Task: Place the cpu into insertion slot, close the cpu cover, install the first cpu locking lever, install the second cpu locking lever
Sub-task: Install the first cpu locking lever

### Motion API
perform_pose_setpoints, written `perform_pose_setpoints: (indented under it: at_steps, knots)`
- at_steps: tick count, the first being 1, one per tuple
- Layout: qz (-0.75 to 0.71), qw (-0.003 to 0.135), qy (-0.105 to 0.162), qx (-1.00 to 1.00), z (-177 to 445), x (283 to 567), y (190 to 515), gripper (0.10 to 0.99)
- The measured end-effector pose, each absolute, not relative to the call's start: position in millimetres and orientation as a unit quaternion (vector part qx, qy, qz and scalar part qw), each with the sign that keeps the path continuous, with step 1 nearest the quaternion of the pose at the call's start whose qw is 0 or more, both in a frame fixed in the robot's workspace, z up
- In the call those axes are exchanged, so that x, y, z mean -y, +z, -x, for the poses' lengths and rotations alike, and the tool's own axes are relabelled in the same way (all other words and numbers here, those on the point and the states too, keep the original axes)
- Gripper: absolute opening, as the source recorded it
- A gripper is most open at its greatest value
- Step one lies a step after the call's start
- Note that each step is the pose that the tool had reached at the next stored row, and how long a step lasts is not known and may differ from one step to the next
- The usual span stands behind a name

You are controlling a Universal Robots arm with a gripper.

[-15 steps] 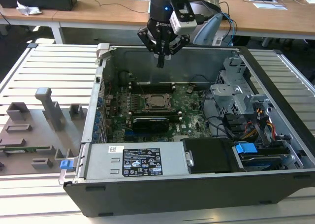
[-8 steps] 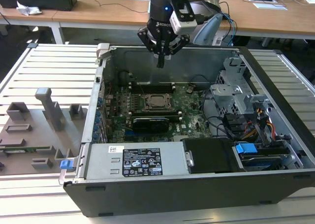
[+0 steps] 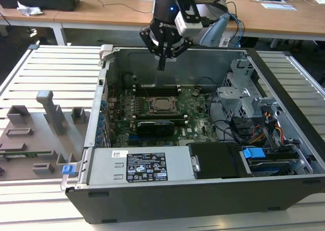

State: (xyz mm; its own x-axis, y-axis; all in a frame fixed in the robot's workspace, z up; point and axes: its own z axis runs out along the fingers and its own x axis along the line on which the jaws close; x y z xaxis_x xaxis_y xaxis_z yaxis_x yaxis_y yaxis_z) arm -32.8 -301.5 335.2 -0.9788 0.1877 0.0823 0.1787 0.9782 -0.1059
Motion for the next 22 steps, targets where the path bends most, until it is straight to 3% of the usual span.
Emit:
perform_pose_setpoints:
  at_steps: [6, 9, 15, 18, 22]
  knots:
    - [0.092, 0.046, 0.049, 0.993, 37.3, 301.5, 335.2, 0.106]
    - [0.090, 0.050, 0.008, 0.995, 37.7, 301.8, 335.2, 0.106]
    - [0.033, 0.050, 0.008, 0.998, 37.7, 301.8, 334.8, 0.106]
    - [0.033, 0.014, 0.007, 0.999, 37.9, 301.8, 334.6, 0.106]
    - [0.033, 0.009, 0.006, 0.999, 37.8, 301.8, 334.5, 0.106]
